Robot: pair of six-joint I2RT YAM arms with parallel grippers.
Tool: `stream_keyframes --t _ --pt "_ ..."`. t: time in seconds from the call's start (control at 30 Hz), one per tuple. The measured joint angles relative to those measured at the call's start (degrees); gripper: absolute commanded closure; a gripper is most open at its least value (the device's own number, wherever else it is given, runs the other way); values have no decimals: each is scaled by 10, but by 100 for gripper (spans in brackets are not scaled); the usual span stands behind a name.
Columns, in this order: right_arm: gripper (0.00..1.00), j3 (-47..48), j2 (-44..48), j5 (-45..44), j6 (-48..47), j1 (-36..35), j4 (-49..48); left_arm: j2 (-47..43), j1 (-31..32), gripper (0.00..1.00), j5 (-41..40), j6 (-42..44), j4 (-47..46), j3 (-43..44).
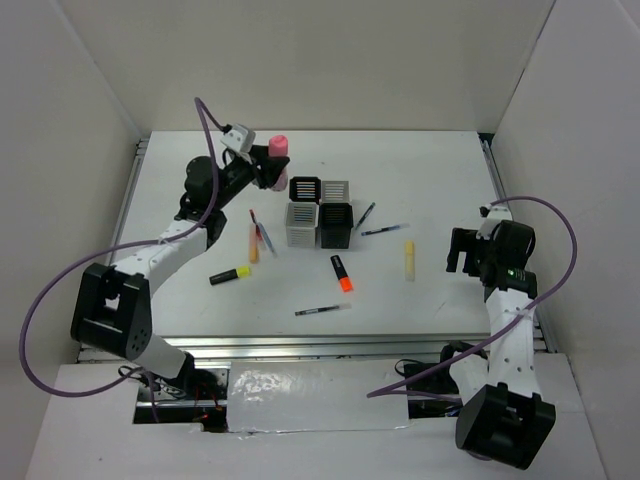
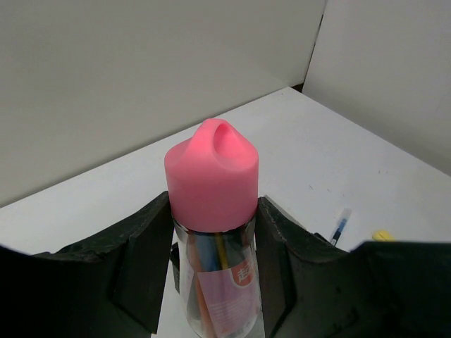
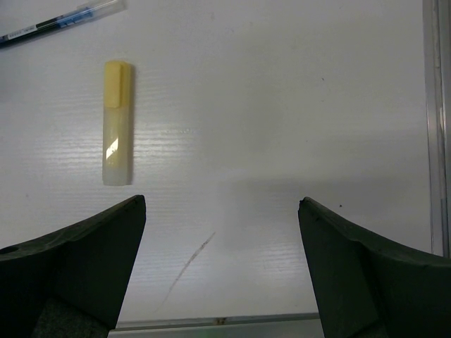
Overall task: Sort the stationery into containers
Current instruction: Pick up the stationery from the center of the board, then place the stationery in the storage box.
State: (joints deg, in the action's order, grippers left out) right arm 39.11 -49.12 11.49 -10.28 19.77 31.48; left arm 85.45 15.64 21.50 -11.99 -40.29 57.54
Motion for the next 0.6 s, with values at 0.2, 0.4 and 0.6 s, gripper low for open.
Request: stream_keyframes --t 0.2,0.4,0.6 --pt "5 0 3 -3 2 0 3 62 41 100 -85 4 -23 40" --pt "5 0 -3 -9 2 0 3 97 80 100 -165 32 -76 40" --pt "5 0 -14 -14 2 2 3 121 99 100 -189 32 -114 40"
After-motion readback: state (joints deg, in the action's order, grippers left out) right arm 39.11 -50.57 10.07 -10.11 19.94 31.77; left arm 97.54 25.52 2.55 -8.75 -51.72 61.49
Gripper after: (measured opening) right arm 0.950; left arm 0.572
